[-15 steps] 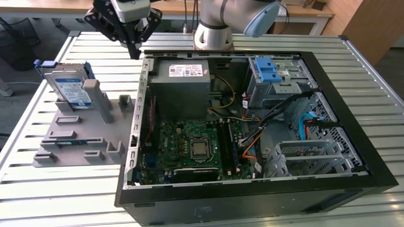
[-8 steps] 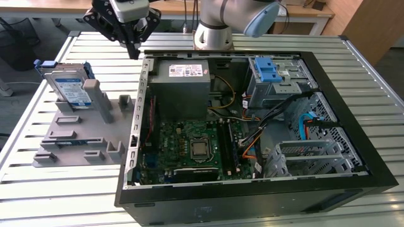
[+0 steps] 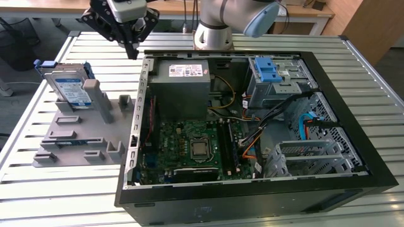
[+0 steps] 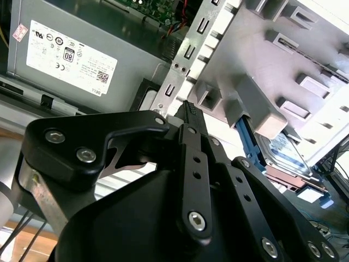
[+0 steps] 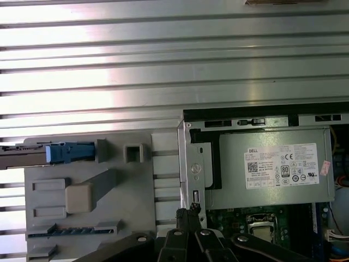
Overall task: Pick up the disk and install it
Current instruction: 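Reach for the disk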
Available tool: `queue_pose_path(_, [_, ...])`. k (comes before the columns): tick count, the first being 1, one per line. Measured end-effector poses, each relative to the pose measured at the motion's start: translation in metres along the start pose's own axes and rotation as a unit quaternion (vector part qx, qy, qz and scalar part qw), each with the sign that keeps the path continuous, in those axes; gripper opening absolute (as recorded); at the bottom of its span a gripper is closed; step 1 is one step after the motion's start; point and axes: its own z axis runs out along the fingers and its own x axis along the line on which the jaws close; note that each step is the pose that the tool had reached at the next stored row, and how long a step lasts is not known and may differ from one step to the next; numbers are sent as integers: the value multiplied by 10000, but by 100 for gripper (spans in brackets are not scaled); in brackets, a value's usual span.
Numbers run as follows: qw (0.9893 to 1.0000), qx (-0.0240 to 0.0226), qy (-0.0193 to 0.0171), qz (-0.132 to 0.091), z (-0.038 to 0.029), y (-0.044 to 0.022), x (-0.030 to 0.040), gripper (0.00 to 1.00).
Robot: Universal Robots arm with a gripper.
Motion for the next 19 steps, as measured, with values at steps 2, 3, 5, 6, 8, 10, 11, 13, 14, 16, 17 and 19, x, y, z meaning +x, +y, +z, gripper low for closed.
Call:
queue_pose_path(2, [10000,0,0,0,0,-1,16,11])
queue_pose_path(3, [10000,0,0,0,0,-2,24,11])
queue_pose_path(5, [10000,0,0,0,0,-3,42,11])
queue_pose_path(6, [10000,0,0,0,0,-4,52,11])
queue_pose_path(8, [10000,0,0,0,0,-6,78,11])
queue_pose_path(10, [10000,0,0,0,2,-6,112,11])
queue_pose_path(11, [10000,-1,-1,-1,5,1,132,11])
queue_pose_path(13, [10000,-1,-1,0,10,72,220,11])
queue_pose_path(14, [10000,0,0,-1,12,92,265,11])
queue_pose_path(16, [10000,0,1,0,12,108,288,11])
queue_pose_path(17, [10000,0,1,0,12,109,294,11])
queue_pose_path(19, [10000,0,1,0,12,109,294,11])
